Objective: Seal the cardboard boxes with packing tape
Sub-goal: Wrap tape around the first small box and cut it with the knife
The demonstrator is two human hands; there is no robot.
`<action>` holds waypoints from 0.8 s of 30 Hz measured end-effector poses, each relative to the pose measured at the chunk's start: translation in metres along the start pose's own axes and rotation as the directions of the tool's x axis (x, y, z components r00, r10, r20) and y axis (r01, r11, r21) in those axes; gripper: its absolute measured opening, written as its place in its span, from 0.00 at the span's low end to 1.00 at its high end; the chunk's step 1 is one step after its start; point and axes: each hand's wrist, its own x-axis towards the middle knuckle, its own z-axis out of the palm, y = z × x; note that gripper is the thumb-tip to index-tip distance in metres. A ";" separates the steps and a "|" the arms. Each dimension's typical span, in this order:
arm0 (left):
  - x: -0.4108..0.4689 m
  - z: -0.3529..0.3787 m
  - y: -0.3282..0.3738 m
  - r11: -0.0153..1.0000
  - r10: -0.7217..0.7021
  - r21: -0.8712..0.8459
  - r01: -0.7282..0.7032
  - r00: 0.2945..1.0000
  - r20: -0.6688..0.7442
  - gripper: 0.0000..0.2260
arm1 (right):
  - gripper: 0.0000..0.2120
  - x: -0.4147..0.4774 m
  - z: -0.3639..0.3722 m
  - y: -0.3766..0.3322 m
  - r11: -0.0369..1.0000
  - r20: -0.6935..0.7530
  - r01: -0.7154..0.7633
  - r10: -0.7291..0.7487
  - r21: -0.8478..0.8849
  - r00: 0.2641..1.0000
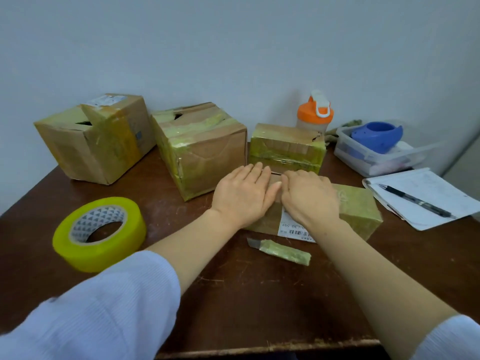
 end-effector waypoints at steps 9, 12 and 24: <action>0.016 0.000 -0.019 0.966 -0.109 -0.173 0.190 0.913 0.392 0.30 | 0.19 -0.001 0.002 -0.001 1.000 -0.016 -0.008 0.008 -0.014 1.000; 0.026 0.004 -0.023 0.962 -0.160 -0.138 0.237 0.894 0.419 0.26 | 0.19 0.002 0.002 -0.002 1.000 -0.010 -0.010 0.010 -0.011 1.000; 0.009 -0.001 -0.014 0.974 -0.174 -0.144 0.176 0.984 0.028 0.29 | 0.17 0.001 0.002 -0.002 1.000 -0.004 -0.025 0.025 -0.005 1.000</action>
